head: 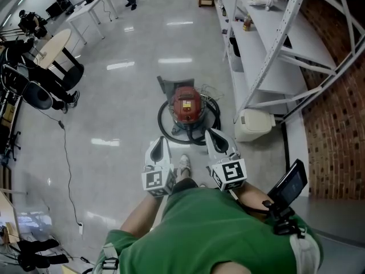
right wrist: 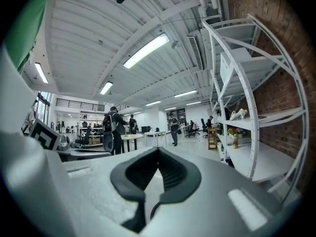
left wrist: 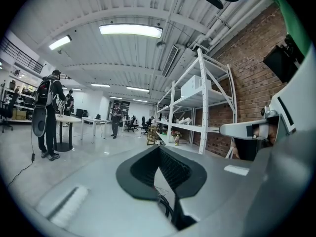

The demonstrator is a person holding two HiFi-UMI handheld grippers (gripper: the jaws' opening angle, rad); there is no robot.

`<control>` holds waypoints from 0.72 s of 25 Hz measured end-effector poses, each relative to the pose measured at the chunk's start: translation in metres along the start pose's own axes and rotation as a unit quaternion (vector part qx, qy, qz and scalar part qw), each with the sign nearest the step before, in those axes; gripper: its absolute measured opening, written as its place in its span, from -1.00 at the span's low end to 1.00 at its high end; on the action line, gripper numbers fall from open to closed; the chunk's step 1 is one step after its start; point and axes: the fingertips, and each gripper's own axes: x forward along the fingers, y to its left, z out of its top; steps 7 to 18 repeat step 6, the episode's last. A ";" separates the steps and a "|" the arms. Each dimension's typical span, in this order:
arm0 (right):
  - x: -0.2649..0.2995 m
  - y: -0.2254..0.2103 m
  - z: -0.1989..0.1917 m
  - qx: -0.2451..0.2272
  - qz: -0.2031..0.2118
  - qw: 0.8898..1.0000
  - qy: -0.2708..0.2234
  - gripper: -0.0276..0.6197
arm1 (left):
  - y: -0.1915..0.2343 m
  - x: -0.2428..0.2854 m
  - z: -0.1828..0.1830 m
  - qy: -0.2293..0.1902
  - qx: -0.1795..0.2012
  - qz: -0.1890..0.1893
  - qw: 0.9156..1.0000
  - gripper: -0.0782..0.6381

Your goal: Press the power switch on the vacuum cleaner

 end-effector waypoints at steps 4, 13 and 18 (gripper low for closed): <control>-0.003 0.000 0.002 -0.003 0.006 1.000 -0.003 -0.91 | -0.003 -0.005 0.003 -0.008 0.003 0.002 1.000 -0.76; -0.003 0.001 0.003 -0.007 0.010 1.000 -0.007 -0.91 | -0.004 -0.007 0.003 -0.013 0.001 0.006 1.000 -0.76; -0.003 0.001 0.003 -0.007 0.010 1.000 -0.007 -0.91 | -0.004 -0.007 0.003 -0.013 0.001 0.006 1.000 -0.76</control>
